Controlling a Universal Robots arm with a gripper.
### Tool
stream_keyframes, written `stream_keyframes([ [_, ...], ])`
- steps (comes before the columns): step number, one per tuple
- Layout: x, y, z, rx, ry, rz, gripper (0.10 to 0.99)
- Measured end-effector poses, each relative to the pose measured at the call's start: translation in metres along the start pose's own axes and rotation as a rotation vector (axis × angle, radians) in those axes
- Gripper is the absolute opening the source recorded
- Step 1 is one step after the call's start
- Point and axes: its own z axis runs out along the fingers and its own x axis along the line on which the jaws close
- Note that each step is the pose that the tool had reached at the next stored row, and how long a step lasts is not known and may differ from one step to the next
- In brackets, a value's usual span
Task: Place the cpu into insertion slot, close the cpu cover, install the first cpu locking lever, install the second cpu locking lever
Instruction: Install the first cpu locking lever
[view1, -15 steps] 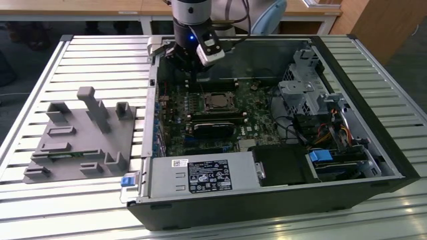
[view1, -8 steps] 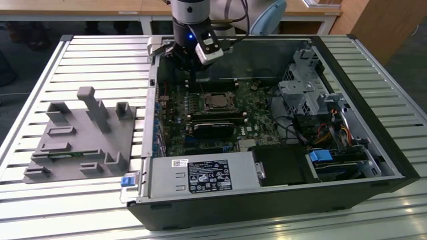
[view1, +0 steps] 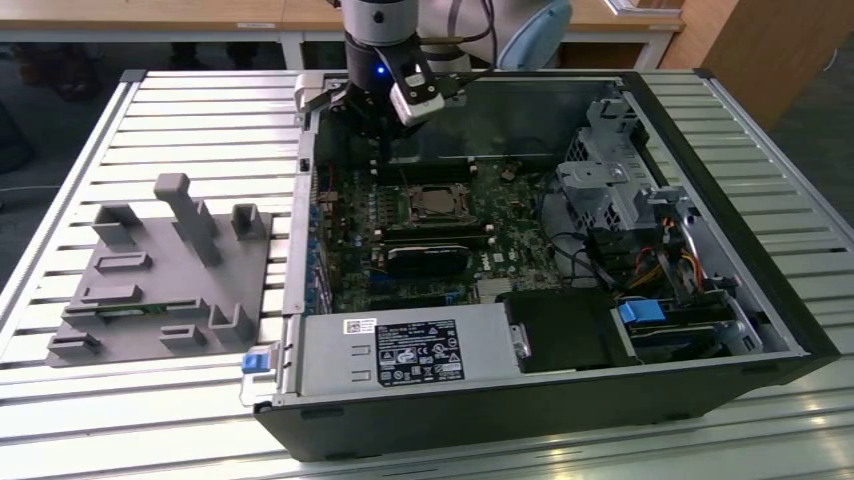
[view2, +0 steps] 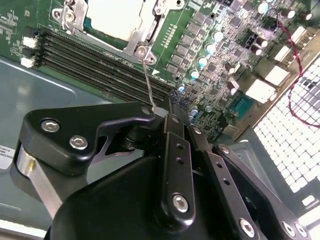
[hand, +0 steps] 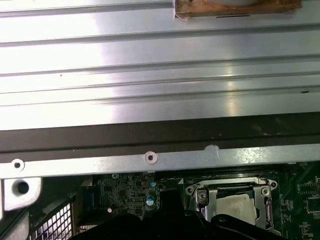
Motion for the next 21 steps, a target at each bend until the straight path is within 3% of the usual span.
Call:
stream_keyframes([
  [12, -0.0046, 0.0026, 0.0005, 0.0, 0.0, -0.002, 0.106],
  [21, -0.0239, 0.0042, 0.0006, 0.0, 0.0001, -0.001, 0.106],
])
